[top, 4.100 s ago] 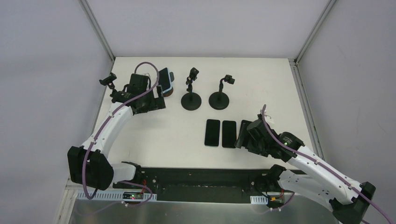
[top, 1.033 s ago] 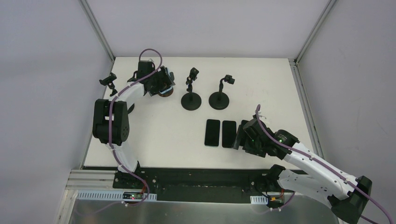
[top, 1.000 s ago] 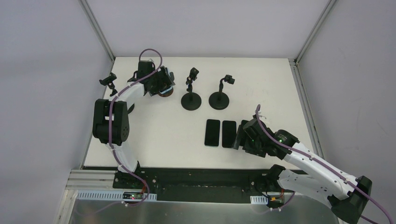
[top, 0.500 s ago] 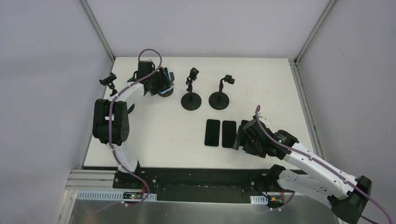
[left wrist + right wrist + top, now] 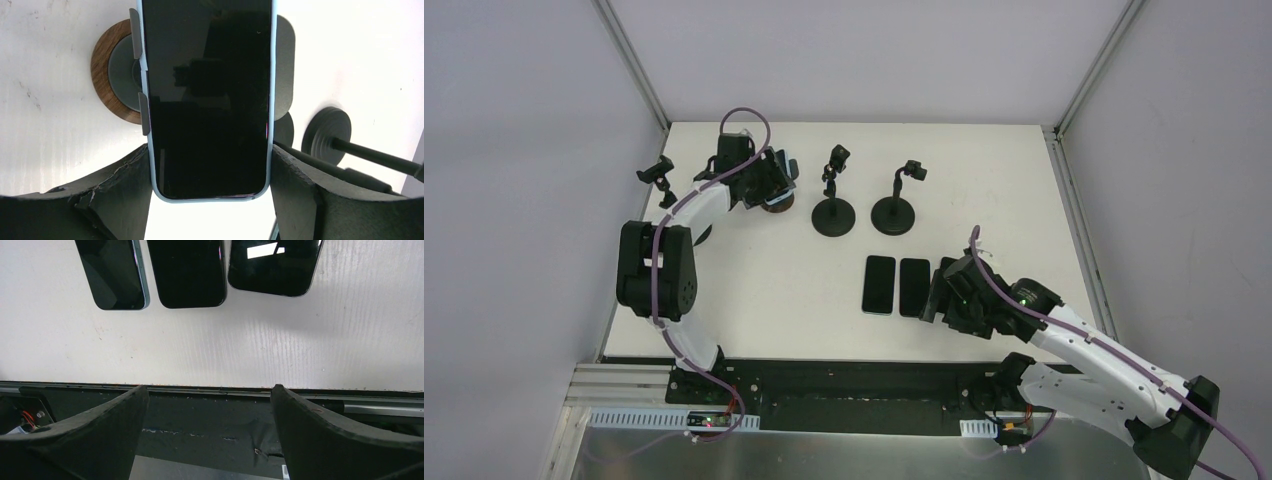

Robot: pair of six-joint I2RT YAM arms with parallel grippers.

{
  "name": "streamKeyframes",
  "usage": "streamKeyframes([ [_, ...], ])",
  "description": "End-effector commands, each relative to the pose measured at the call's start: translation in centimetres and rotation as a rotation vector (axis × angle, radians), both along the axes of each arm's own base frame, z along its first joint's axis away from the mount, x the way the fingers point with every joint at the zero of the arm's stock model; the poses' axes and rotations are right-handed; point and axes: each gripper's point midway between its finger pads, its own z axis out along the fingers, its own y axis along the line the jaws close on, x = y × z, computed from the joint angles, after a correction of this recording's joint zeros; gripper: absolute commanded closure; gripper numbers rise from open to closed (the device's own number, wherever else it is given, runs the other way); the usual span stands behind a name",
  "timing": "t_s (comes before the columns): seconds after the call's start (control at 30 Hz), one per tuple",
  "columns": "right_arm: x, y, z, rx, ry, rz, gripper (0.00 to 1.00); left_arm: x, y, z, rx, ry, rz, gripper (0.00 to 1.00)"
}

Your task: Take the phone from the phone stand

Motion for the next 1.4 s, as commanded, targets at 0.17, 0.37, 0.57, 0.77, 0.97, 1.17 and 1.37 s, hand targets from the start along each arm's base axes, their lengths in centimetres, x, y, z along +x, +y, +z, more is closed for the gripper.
streamKeyframes([
  [0.17, 0.0, 0.6, 0.1, 0.018, 0.012, -0.001, 0.05, -0.6, -1.1, 7.3, -0.023, -0.194, -0.072, 0.84],
  [0.37, -0.1, 0.6, 0.0, 0.019, 0.017, -0.001, 0.05, -1.1, -1.0, 7.1, -0.013, -0.195, -0.08, 0.87],
  [0.57, -0.2, 0.6, -0.1, 0.021, 0.018, -0.004, 0.05, -2.0, -0.5, 5.3, 0.006, -0.156, -0.069, 0.88],
  [0.77, -0.2, 0.5, -0.2, 0.019, 0.021, -0.006, 0.06, -3.1, 0.1, 3.3, 0.037, -0.119, -0.057, 0.9],
  [0.97, -0.2, 0.7, -0.2, 0.02, 0.026, -0.002, 0.06, -3.9, 0.9, 1.9, 0.066, -0.092, -0.041, 0.87],
  [1.17, -0.2, 0.7, -0.3, 0.014, 0.027, 0.0, 0.05, -4.2, 0.9, 2.2, 0.061, -0.1, -0.048, 0.93],
  [1.37, -0.3, 0.8, -0.2, 0.015, 0.028, 0.0, 0.06, -3.6, -0.4, 5.2, 0.007, -0.163, -0.101, 1.0],
])
